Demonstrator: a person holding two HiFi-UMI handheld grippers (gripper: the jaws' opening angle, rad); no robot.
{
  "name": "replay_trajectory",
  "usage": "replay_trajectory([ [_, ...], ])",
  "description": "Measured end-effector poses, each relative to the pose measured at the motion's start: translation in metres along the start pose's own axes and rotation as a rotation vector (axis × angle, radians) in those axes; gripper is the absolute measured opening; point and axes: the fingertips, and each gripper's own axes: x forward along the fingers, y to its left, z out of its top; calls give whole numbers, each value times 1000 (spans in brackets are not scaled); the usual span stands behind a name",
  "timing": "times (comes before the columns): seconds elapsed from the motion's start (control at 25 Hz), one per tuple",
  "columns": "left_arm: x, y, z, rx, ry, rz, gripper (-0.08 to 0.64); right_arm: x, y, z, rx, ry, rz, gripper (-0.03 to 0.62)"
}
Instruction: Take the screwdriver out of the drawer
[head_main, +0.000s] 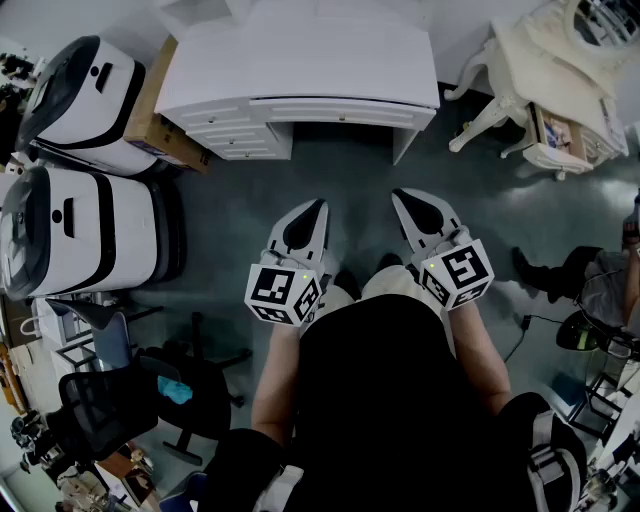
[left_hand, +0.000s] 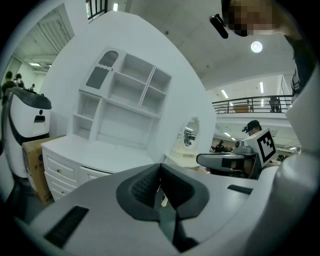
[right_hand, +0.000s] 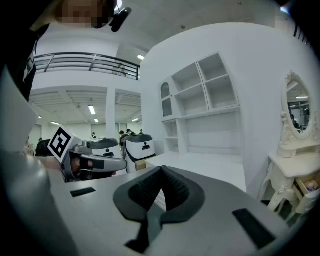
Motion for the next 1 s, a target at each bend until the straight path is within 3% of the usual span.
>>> replay_trajectory([
  [1.0, -10, 1, -16, -17, 24, -8, 25, 3, 18, -10, 10, -3, 6, 15],
])
